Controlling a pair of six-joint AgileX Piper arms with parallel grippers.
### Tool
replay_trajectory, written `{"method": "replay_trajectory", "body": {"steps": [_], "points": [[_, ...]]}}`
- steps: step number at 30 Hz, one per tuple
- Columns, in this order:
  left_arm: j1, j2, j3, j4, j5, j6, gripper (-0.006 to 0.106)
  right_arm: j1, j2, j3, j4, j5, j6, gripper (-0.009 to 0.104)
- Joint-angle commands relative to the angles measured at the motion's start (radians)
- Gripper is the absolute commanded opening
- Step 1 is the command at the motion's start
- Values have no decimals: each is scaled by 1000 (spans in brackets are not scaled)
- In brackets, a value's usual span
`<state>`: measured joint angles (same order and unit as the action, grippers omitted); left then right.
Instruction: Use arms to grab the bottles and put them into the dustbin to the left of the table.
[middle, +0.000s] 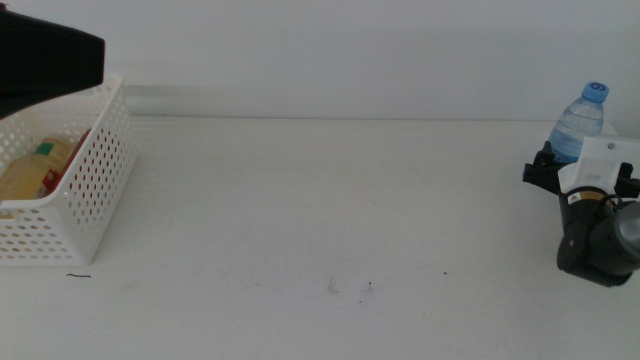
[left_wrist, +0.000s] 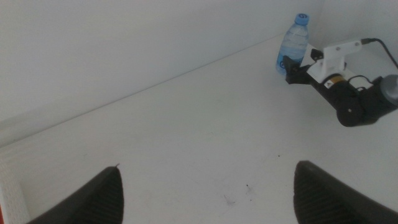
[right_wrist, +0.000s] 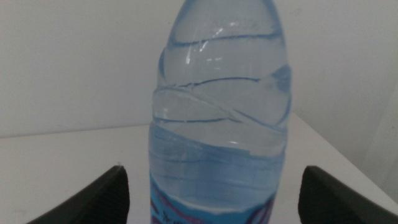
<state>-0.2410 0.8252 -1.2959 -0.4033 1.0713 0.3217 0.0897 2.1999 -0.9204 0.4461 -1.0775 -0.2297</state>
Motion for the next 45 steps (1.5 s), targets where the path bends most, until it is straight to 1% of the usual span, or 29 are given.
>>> {"method": "replay_trajectory", "body": {"steps": [1,4,10,12,13,14,16,17,18,19,20,23,25,26,28,31,32,33,36,39,45], "points": [[-7,-3,-6,-6,-14,-6,94,-10,20,-42,28,27,-39,86],[-7,-3,-6,-6,-14,-6,94,-12,46,-89,69,39,-82,86],[-7,-3,-6,-6,-14,-6,94,-40,104,-182,68,47,-86,86],[-7,-3,-6,-6,-14,-6,94,-49,119,-218,57,91,-100,85],[-7,-3,-6,-6,-14,-6,94,-51,122,-234,50,118,-112,83],[-7,-3,-6,-6,-14,-6,94,-53,126,-254,38,152,-133,78],[-7,-3,-6,-6,-14,-6,94,-53,131,-289,31,207,-182,56],[-7,-3,-6,-6,-14,-6,94,-50,131,-303,31,225,-205,37],[-7,-3,-6,-10,-14,-6,94,-48,129,-309,28,226,-225,14],[-7,-3,-6,-10,-14,-6,94,-36,124,-309,26,220,-236,-4],[-7,-3,-6,-8,-14,-6,94,-20,111,-309,28,221,-236,0],[-7,-3,-6,-8,-14,-6,94,58,36,-309,28,281,-245,-1],[-7,-3,-6,-3,-14,-6,94,130,-23,-309,2,318,-244,-2],[-7,-3,-6,3,-14,-6,94,181,-58,-309,-23,331,-230,-2],[-7,-3,-6,7,-14,-6,94,248,-95,-316,-95,354,-165,-2],[-7,-3,-6,7,-14,-6,94,357,-103,-348,-212,376,-24,-2],[-7,-3,-6,7,-14,-6,94,389,-90,-364,-264,376,17,-2],[-7,-3,-6,7,-14,-6,94,420,-73,-378,-284,376,34,-2],[-7,-5,-6,7,-14,-6,94,499,-13,-432,-292,376,42,-2],[-7,-5,-6,7,-14,-6,94,554,54,-505,-292,402,42,-2],[-7,-5,-6,7,-14,-6,94,608,167,-642,-292,518,12,-2]]}}
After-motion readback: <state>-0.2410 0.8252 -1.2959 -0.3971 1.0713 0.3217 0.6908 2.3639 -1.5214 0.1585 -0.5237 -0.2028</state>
